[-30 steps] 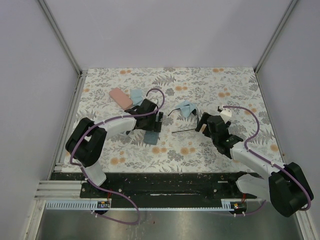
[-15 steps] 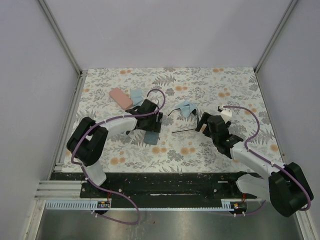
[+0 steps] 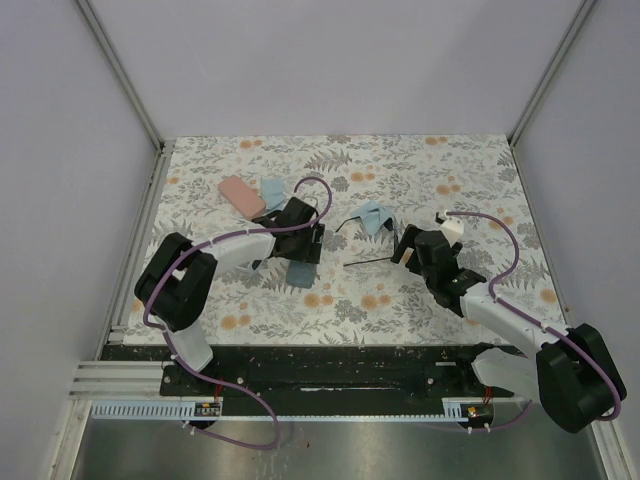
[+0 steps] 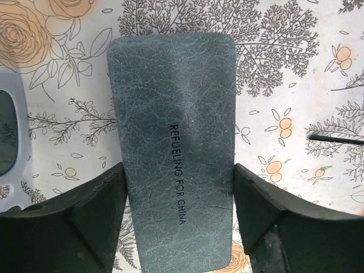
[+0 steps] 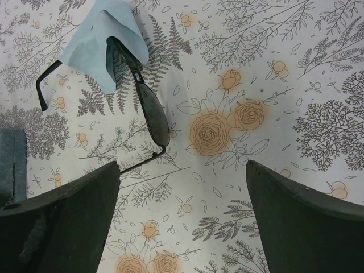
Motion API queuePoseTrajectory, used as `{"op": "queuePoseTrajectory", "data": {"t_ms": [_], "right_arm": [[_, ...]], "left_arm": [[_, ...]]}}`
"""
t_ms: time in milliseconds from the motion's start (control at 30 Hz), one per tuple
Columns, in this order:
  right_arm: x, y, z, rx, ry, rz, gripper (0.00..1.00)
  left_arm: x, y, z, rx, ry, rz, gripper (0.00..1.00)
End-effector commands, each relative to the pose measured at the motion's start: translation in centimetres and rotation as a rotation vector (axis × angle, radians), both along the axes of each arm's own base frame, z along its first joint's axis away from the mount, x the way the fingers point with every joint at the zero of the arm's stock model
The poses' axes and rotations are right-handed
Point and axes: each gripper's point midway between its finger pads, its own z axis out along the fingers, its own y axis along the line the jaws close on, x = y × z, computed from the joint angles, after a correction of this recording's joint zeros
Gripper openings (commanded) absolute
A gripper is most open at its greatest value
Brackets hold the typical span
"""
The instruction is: Organize the sunglasses
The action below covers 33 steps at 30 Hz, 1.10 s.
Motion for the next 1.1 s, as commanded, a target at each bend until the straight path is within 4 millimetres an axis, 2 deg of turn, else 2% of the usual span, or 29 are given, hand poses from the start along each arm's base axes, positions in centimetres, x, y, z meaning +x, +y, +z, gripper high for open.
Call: {"op": "queuePoseTrajectory", "data": {"t_ms": [0, 67, 133, 233, 333, 367, 433, 500, 700, 767, 967, 1067], "right_arm": [[1.2, 0.6, 1.5, 0.029, -0.049, 0.013, 0.99], [1.2, 1.8, 1.5, 0.052, -0.051, 0.081, 0.99], [1.2, 3.8, 2.0, 0.084, -0.068, 0.192, 0.99], [1.0, 6.4, 3.5, 0.14, -0.072, 0.326, 0.99], [0.1, 8.8, 6.1, 0.236, -0.112, 0.456, 0.99], [-0.3, 9.3, 6.8, 0.271, -0.128, 0.483, 0.99], [-1.7, 11.3, 9.6, 0.376, -0.192, 0.632, 0.99], [-3.2, 12.9, 11.4, 0.478, -0.226, 0.761, 0.99], [-4.5, 14.0, 15.6, 0.727, -0.296, 0.906, 0.99], [-4.9, 14.6, 16.9, 0.793, -0.315, 0.954, 0.99], [-5.2, 15.5, 19.2, 0.915, -0.342, 1.036, 0.99], [-5.4, 15.7, 19.8, 0.945, -0.353, 1.074, 0.99]], "left_arm": [[1.9, -0.1, 3.5, -0.015, -0.104, 0.01, 0.4], [1.5, -1.3, 4.3, -0.091, -0.102, -0.023, 0.36], [1.0, -2.8, 6.0, -0.207, -0.106, -0.074, 0.3], [0.5, -4.0, 7.9, -0.336, -0.1, -0.134, 0.28], [-0.2, -4.5, 10.4, -0.512, -0.092, -0.167, 0.28], [-0.2, -4.6, 11.7, -0.592, -0.106, -0.174, 0.28], [-0.8, -4.7, 13.6, -0.731, -0.107, -0.191, 0.28], [-1.3, -4.8, 15.6, -0.832, -0.12, -0.219, 0.28], [-4.6, -5.5, 21.0, -1.088, -0.128, -0.345, 0.29], [-5.6, -5.3, 22.1, -1.147, -0.133, -0.355, 0.29], [-8.0, -4.8, 25.9, -1.27, -0.178, -0.419, 0.3], [-8.9, -4.6, 26.9, -1.313, -0.181, -0.444, 0.31]]}}
